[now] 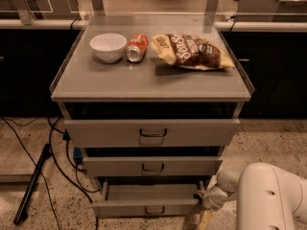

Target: Open bottom drawer

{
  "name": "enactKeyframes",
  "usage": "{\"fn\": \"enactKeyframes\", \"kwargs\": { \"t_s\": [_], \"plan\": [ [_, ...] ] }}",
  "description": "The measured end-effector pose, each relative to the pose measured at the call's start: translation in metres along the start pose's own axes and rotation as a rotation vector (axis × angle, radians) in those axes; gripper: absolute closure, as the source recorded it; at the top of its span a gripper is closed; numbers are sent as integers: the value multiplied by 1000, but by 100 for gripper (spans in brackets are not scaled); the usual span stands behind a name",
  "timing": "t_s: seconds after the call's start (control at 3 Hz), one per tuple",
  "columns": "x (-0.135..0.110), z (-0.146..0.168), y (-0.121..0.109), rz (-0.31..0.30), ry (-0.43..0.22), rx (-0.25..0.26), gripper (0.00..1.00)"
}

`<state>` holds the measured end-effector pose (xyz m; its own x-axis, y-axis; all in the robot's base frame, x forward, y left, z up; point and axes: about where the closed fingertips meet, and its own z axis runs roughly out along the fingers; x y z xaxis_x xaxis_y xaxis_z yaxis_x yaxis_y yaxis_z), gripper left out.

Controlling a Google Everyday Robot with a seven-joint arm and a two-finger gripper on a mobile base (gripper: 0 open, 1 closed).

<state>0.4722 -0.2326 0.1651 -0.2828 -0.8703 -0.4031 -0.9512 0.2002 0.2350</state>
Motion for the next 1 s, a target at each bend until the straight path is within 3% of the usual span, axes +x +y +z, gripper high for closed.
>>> {"fn": "enactKeyframes", "kwargs": {
  "t_s": [1.0],
  "plan": [
    [-14,6,32,-114,-47,-182,0]
  ]
}}
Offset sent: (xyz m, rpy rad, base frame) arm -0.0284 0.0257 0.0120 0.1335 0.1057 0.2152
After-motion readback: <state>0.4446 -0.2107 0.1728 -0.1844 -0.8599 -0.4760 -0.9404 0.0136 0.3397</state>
